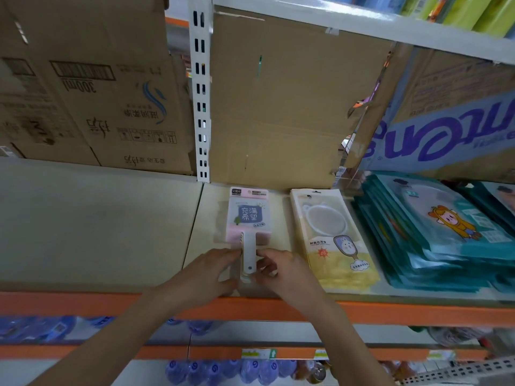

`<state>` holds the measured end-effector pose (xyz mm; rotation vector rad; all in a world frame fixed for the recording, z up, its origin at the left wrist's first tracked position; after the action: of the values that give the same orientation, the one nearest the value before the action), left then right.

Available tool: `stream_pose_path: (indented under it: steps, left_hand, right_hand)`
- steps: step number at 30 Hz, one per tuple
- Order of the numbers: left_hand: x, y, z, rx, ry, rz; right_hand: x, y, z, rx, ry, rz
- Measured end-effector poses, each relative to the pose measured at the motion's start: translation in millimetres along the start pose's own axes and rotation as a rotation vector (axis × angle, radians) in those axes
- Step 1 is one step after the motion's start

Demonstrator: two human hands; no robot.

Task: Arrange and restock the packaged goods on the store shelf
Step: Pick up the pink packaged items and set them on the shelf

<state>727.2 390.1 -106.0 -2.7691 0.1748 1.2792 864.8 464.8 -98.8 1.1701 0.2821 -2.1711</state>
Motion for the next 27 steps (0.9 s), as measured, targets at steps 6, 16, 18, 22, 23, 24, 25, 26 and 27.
stream_pose_path:
  steps: [6,16,18,22,23,24,25,26,27]
  left_hand:
    - [2,0,-4,0.009,-0.003,-0.007]
    - [3,0,6,-0.012,0.055,0.014]
    - [4,-1,5,0.008,0.065,0.019]
    - [5,-2,3,0.020,0.058,0.024]
    - [5,-2,4,0.017,0.056,0.028]
    - [5,-2,4,0.013,0.058,0.033]
    - [4,-2,4,0.008,0.058,0.038]
    - [3,-2,4,0.004,0.058,0.041]
    - [1,-1,4,0.005,0.056,0.035]
  right_hand:
    - [3,2,4,-0.004,0.003,-0.023]
    - [0,2,-2,0.023,-0.052,0.017]
    - [-1,1,-2,0.027,-0.059,0.037]
    - [-1,-2,-2,0.016,-0.069,0.043]
    - [-1,-2,-2,0.013,-0.065,0.041]
    - [0,-3,-3,0.012,-0.066,0.040]
    - [0,-3,-3,0.012,-0.069,0.042]
    - [0,-3,-4,0.014,-0.068,0.044]
    - [-1,-3,-4,0.018,-0.062,0.042]
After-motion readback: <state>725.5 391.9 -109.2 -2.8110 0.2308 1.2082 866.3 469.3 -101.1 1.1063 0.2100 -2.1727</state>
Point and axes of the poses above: each hand's wrist, its own y-axis away from the middle knuckle, its own x-axis out of the palm, z = x × y, the point moved 3 cm from there along -y, towards the middle knuckle, and after that the axes turned 9 degrees about x, right-handed, at the moved point
